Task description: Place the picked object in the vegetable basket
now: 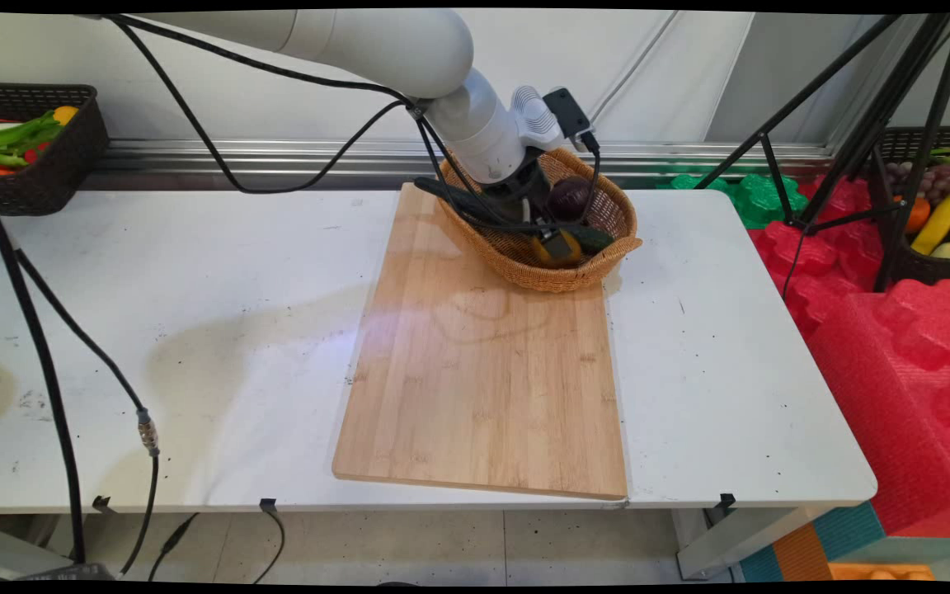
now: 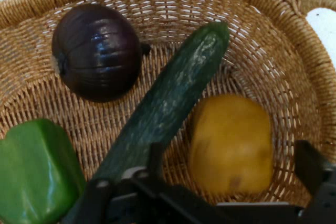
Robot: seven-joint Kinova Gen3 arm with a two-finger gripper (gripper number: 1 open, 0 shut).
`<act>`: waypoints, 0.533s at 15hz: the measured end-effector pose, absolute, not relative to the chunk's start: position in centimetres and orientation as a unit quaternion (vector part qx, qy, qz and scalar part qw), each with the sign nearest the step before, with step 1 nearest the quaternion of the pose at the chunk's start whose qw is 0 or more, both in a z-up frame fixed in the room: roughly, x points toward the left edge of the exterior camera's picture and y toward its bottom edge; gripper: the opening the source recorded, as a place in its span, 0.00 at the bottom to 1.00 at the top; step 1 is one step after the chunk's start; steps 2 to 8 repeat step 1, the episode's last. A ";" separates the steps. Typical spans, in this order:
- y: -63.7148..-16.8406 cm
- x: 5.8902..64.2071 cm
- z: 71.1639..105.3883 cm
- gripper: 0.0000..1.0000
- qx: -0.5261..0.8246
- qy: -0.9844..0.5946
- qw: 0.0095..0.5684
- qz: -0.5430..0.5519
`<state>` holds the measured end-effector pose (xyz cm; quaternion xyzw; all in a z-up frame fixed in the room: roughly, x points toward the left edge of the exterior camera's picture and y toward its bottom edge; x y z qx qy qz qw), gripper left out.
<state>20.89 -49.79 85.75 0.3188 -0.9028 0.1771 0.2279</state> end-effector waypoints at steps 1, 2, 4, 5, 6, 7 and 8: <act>-49.8 20.9 85.8 1.00 0.319 -0.903 0.228 0.177; -49.8 20.9 85.8 1.00 0.319 -0.903 0.228 0.177; -49.8 20.9 85.8 1.00 0.319 -0.903 0.228 0.177; -49.8 20.9 85.8 1.00 0.319 -0.903 0.228 0.177; -49.8 20.9 85.8 1.00 0.319 -0.903 0.228 0.177; -49.8 20.9 85.8 1.00 0.319 -0.903 0.228 0.177; -49.8 20.9 85.8 1.00 0.319 -0.903 0.228 0.177</act>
